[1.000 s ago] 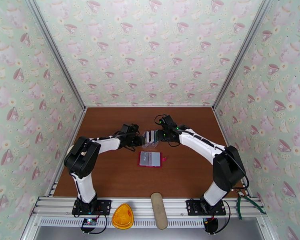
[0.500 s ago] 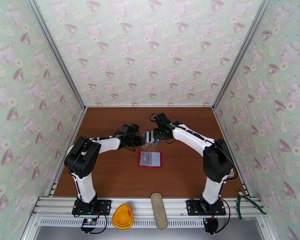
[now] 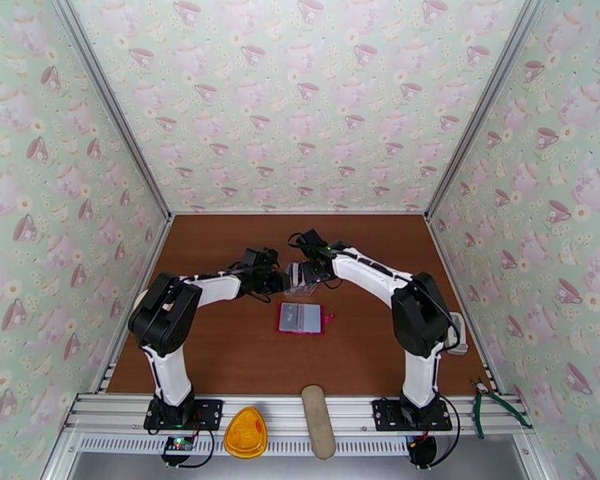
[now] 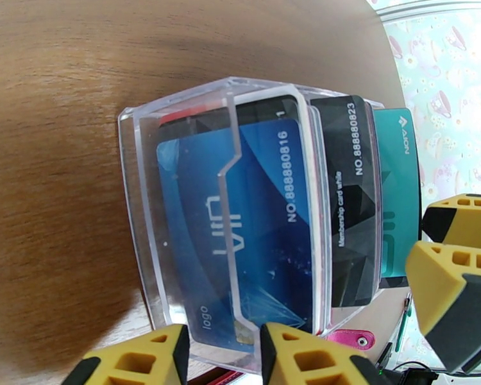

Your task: Put the credit cards into the card holder

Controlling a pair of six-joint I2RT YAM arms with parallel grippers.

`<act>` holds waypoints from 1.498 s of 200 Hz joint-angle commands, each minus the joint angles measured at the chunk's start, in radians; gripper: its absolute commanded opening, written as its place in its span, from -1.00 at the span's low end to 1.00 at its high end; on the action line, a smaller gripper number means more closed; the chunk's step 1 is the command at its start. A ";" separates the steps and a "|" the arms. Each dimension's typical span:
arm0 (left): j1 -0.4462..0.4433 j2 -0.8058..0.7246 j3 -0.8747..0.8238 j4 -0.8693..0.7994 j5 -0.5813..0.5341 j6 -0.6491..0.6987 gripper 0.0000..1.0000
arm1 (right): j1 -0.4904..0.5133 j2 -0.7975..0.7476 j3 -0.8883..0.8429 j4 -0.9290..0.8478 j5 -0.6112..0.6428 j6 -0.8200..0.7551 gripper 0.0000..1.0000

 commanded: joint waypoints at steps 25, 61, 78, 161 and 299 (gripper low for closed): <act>0.005 0.022 0.000 -0.010 0.018 -0.007 -0.27 | 0.020 0.055 0.057 -0.045 0.050 -0.024 -0.10; 0.006 0.026 0.000 -0.008 0.019 -0.007 -0.27 | 0.022 0.077 0.076 -0.055 0.070 -0.030 -0.11; 0.005 0.028 0.001 -0.008 0.019 -0.006 -0.27 | 0.022 0.084 0.083 -0.062 0.085 -0.034 -0.11; 0.005 0.032 0.003 -0.011 0.018 -0.007 -0.27 | 0.020 0.090 0.107 -0.102 0.140 -0.058 -0.16; 0.008 0.036 0.006 -0.019 0.018 -0.005 -0.27 | 0.024 0.090 0.155 -0.140 0.125 -0.074 -0.39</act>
